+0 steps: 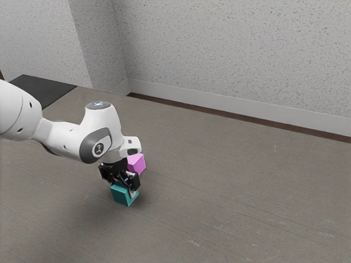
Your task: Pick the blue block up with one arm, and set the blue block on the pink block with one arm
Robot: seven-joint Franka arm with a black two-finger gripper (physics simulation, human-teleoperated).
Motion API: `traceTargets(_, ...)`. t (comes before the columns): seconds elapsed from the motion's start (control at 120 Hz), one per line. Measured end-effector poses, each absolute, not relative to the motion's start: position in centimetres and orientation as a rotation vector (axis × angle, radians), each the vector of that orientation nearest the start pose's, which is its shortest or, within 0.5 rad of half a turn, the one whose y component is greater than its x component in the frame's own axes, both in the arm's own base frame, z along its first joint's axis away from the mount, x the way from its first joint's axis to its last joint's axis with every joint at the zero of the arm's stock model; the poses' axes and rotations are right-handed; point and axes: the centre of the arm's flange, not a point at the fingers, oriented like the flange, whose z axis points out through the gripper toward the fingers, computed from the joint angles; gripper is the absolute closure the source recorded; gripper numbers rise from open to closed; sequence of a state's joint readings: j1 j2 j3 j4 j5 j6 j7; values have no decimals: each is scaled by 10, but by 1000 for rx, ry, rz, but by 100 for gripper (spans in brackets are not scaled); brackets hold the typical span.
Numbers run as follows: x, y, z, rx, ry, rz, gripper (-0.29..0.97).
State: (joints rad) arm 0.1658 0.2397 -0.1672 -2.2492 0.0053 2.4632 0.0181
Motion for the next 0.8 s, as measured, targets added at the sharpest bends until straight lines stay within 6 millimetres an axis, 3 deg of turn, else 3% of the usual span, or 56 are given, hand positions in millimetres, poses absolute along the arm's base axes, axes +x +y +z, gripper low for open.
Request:
traceTargets(0.708,540,-1,266,-3163,54,19,30)
traceTargets(0.8,541,-1,274,-3159,50,8,30)
